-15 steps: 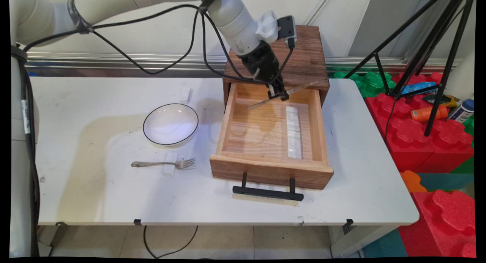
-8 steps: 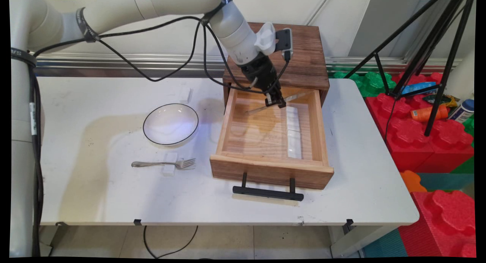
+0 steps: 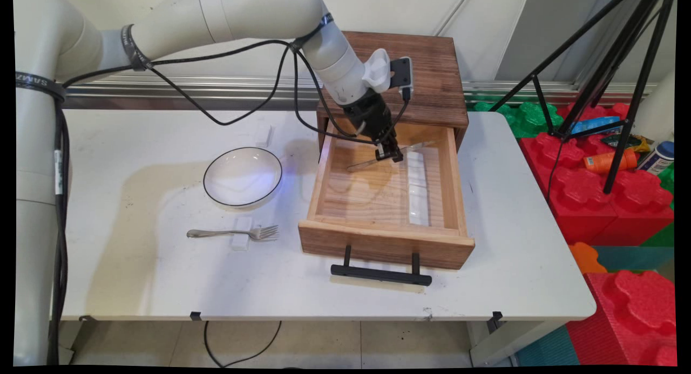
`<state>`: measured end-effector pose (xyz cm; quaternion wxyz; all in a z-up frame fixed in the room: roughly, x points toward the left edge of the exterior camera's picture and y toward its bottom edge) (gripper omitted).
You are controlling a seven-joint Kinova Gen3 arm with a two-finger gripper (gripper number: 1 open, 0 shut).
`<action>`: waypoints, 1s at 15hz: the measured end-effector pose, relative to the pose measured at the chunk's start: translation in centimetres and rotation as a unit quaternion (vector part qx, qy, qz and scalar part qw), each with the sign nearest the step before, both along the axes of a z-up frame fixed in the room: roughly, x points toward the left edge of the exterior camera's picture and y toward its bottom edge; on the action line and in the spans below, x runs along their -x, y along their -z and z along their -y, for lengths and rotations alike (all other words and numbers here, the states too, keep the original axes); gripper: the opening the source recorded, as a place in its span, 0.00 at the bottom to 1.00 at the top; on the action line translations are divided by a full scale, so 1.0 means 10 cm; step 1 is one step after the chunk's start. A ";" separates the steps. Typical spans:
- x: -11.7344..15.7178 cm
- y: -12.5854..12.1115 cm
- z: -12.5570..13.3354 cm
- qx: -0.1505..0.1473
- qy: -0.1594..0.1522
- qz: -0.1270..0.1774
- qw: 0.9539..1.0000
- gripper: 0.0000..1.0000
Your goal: Place the picked object into the drawer
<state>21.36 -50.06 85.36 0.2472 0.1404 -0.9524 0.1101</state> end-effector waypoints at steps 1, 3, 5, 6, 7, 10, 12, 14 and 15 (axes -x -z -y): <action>0.01 0.04 0.01 -0.002 -0.001 0.001 1.000 0.00; 0.02 0.12 0.04 -0.005 -0.003 0.003 1.000 0.00; 0.04 0.18 0.07 -0.007 -0.003 0.006 1.000 0.00; 0.05 0.21 0.08 -0.008 -0.003 0.007 1.000 0.00; 0.05 0.24 0.09 -0.009 -0.003 0.009 1.000 0.00; 0.05 0.30 0.11 -0.011 -0.004 0.013 1.000 0.00; 0.05 0.33 0.12 -0.012 -0.004 0.015 1.000 0.00; 0.04 0.35 0.12 -0.013 -0.004 0.016 1.000 0.00; 0.04 0.36 0.12 -0.014 -0.004 0.016 1.000 0.00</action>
